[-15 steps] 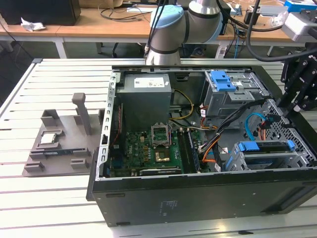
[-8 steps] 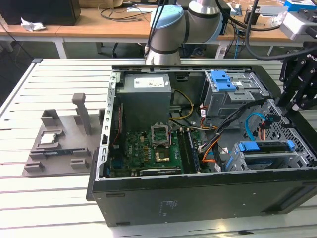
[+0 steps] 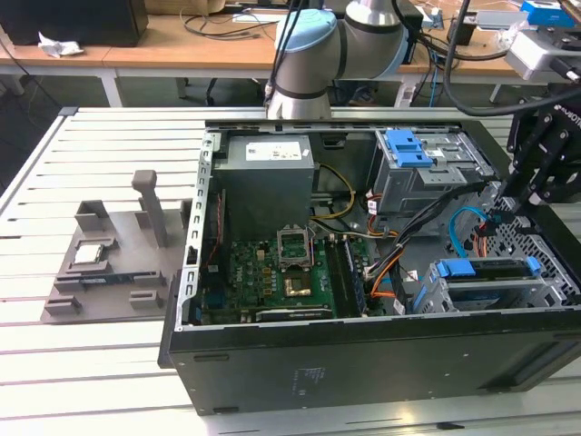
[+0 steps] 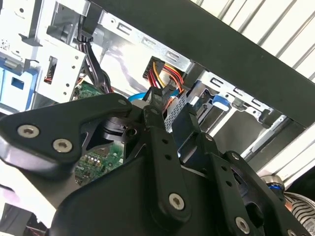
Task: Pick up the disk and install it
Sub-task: 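Insert the first disk wire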
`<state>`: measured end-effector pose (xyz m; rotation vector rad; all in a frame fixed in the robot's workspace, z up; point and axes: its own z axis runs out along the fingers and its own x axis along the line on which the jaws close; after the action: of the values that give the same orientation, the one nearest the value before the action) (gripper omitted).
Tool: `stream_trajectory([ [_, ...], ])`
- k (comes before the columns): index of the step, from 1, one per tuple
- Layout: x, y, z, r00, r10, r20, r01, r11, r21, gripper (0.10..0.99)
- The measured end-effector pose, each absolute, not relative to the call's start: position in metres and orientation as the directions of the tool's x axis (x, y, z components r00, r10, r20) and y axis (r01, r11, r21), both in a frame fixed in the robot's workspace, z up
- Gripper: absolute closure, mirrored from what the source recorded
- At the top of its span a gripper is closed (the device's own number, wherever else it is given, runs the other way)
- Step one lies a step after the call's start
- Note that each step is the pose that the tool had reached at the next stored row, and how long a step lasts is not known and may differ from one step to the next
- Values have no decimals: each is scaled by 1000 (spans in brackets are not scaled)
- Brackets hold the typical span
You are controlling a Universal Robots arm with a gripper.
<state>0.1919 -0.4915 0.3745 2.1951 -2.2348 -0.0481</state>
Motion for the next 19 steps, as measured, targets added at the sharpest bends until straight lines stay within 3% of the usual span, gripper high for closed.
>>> stream_trajectory([
  [12, 192, -484, 357, -18, -999, 40, -999, 19, 27, 725],
  [19, 192, -484, 357, -18, -999, 40, -999, 19, 27, 745],
])
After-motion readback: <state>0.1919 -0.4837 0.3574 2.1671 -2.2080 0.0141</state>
